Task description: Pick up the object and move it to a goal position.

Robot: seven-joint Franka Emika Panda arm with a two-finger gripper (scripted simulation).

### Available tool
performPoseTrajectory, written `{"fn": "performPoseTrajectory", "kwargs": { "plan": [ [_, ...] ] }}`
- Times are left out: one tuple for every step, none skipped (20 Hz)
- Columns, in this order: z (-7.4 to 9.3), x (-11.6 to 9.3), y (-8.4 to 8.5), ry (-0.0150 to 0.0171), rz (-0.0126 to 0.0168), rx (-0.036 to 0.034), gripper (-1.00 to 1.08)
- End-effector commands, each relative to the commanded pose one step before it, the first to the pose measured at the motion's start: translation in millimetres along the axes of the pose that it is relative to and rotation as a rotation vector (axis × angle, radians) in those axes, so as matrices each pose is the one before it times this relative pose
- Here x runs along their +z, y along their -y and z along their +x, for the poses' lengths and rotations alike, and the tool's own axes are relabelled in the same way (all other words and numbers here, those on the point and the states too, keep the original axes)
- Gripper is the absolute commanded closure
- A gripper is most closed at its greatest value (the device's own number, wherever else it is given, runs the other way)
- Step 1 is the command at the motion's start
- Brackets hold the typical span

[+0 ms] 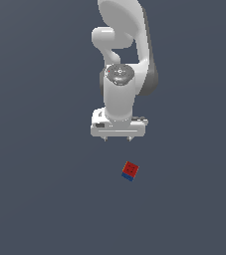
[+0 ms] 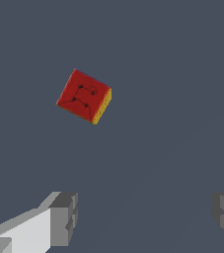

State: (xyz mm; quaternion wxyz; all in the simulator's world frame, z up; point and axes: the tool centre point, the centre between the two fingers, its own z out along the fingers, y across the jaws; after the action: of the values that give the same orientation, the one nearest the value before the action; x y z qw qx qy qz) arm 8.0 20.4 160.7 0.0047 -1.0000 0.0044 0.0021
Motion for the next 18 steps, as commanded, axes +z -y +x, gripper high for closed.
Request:
{"fn": "performPoseTrajectory", "kwargs": {
  "plan": [
    [5.45, 3.34, 2.72, 0.00014, 0.00022, 0.02645, -0.92],
    [2.69, 1.64, 1.37, -0.00005, 0.00008, 0.01332, -0.92],
    [2.87, 1.82, 1.55, -0.00005, 0.00007, 0.01445, -0.92],
    [3.04, 1.99, 1.73, -0.00007, 0.00004, 0.01559, -0.92],
    [3.21, 2.17, 1.92, -0.00009, 0.00001, 0.01676, -0.92],
    [3.35, 2.36, 2.13, -0.00010, -0.00002, 0.01790, -0.92],
    [3.47, 2.56, 2.35, -0.00011, -0.00006, 0.01905, -0.92],
    [3.58, 2.77, 2.58, -0.00013, -0.00010, 0.02019, -0.92],
    [3.66, 2.99, 2.83, -0.00016, -0.00016, 0.02132, -0.92],
    [3.71, 3.21, 3.09, -0.00019, -0.00021, 0.02244, -0.92],
    [3.64, 3.35, 3.26, -0.00022, -0.00027, 0.02289, -0.92],
    [3.47, 3.41, 3.37, -0.00025, -0.00032, 0.02283, -0.92],
    [3.30, 3.47, 3.46, -0.00028, -0.00036, 0.02277, -0.92],
    [3.13, 3.53, 3.54, -0.00031, -0.00040, 0.02272, -0.92],
    [2.92, 3.55, 3.59, -0.00034, -0.00044, 0.02242, -0.92],
    [2.61, 3.43, 3.49, -0.00036, -0.00045, 0.02131, -0.92],
    [2.32, 3.29, 3.36, -0.00037, -0.00045, 0.02010, -0.92],
    [2.05, 3.14, 3.21, -0.00038, -0.00045, 0.01891, -0.92]
  ]
}}
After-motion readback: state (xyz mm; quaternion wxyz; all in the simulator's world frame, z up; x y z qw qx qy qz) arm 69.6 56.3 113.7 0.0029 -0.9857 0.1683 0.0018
